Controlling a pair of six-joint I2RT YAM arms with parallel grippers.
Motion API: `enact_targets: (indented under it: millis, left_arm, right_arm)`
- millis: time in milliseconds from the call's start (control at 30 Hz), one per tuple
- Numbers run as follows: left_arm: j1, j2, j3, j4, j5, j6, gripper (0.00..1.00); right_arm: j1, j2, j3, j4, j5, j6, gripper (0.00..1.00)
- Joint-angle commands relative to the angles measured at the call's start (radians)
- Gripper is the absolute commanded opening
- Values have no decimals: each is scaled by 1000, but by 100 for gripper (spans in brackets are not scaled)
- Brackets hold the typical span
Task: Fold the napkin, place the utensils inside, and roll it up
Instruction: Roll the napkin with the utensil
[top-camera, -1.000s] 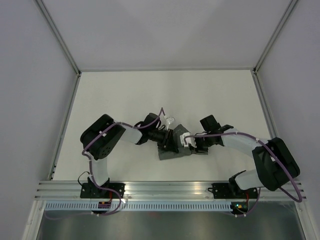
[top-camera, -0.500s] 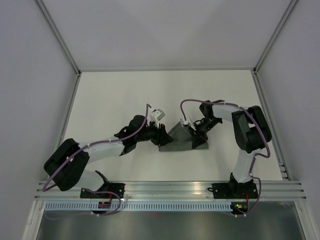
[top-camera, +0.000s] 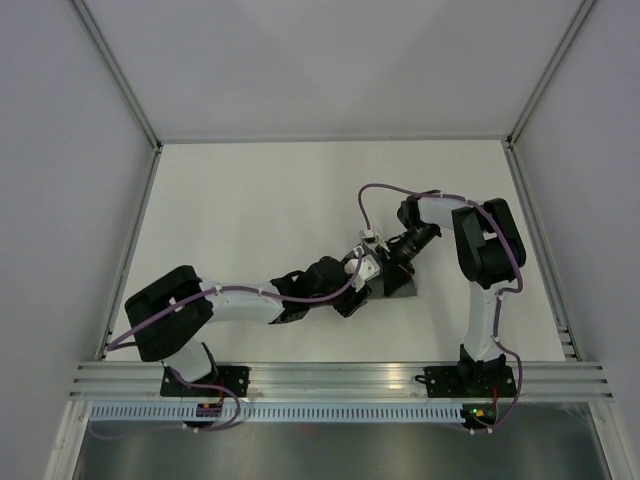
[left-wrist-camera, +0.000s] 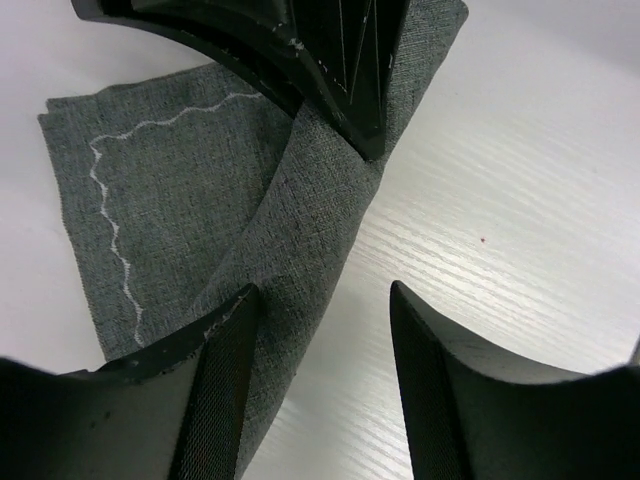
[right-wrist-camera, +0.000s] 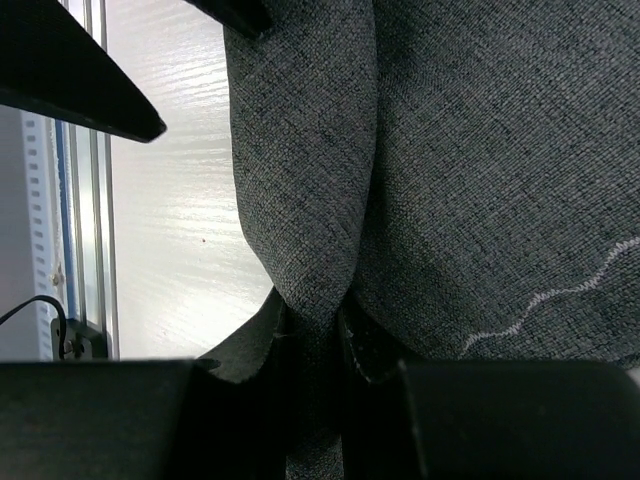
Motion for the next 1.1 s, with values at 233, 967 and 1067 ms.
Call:
enact_targets:
  millis: [233, 967, 1067]
  left_arm:
    - [-42, 86, 102, -20, -170, 242, 66]
    - [60, 196, 98, -34, 140, 103, 6]
    - [113, 214, 96, -46, 255, 66, 2]
  right_arm:
    - [-5, 84, 24, 45, 77, -26, 10]
    - [-28, 52, 56, 10, 24, 6, 43]
    - [-37, 6, 53, 2, -11, 9, 49]
